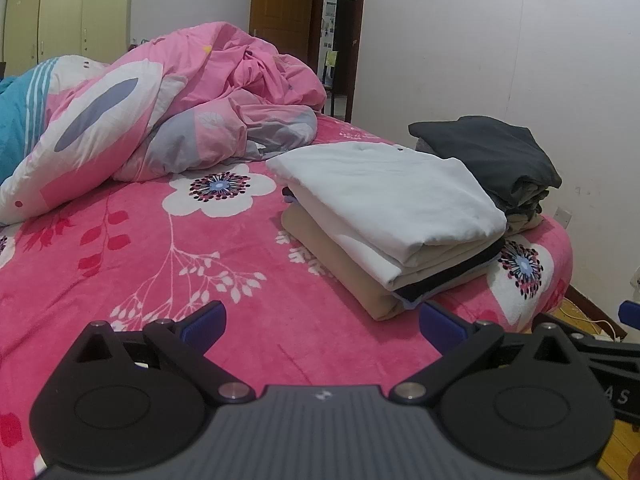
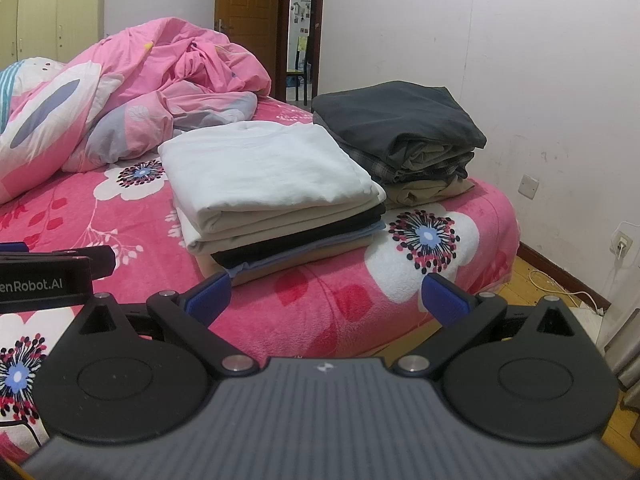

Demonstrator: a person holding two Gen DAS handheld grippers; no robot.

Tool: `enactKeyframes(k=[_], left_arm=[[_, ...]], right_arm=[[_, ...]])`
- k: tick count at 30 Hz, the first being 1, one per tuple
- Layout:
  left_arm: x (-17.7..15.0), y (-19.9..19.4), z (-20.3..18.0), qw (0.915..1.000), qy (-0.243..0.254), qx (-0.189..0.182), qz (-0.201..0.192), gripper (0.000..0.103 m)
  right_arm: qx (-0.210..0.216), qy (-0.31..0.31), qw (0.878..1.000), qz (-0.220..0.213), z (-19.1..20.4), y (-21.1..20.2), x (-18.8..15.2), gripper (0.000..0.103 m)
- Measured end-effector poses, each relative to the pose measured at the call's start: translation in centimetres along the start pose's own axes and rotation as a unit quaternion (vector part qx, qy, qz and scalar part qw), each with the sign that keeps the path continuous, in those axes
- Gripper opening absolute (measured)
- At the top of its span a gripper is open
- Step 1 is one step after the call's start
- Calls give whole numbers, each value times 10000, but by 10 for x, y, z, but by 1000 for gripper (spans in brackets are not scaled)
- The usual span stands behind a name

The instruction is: Fold clothes

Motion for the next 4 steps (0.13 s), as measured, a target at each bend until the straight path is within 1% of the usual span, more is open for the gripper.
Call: enactKeyframes(k=[4], left_arm=[[1,0,1,10000,-5,14,-3,103]], right_arm=[[0,2,10000,0,0,0,0,102]])
Point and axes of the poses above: each gripper's, at about its wrist camera, not at the fingertips, and y roughly the way its jaws point, z to its left, x to its top, the point moved 9 cm from there along y, roughly the way its jaws point, and after that the axes turned 6 degrees about -y, right-handed, at the moved point
